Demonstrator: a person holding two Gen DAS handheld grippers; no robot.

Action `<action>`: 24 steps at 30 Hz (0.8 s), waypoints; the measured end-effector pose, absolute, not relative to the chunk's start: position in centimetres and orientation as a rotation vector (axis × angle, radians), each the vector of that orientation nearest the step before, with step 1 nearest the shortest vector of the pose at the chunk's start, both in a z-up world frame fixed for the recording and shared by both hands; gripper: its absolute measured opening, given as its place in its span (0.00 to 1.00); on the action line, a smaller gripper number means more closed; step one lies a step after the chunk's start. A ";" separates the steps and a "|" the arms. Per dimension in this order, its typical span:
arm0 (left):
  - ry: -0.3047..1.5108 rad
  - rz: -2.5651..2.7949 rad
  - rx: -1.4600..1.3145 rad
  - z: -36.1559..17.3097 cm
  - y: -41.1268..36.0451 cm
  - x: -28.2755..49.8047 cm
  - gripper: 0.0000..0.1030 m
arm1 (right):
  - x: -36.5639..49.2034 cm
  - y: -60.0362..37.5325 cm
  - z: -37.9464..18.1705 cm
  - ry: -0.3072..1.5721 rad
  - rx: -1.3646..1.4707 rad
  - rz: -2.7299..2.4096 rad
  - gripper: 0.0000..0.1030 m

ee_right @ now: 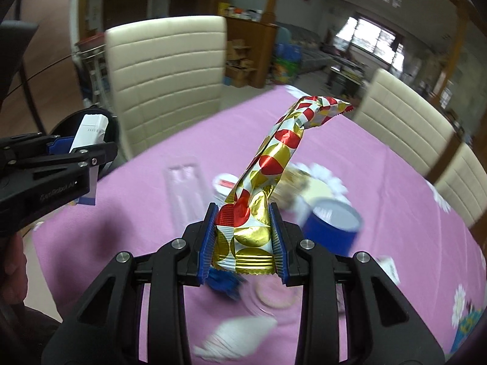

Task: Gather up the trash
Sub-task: 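Carry both items to the black bin and open both tools to drop them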

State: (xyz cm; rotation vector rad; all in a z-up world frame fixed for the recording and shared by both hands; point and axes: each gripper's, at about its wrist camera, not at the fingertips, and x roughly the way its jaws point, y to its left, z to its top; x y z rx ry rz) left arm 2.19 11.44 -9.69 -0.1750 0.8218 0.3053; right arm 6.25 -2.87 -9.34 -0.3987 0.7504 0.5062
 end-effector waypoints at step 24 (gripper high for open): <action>0.808 0.689 -0.342 -11.4 24.7 -0.4 0.80 | 4.2 12.4 -10.4 0.649 -0.580 0.875 0.34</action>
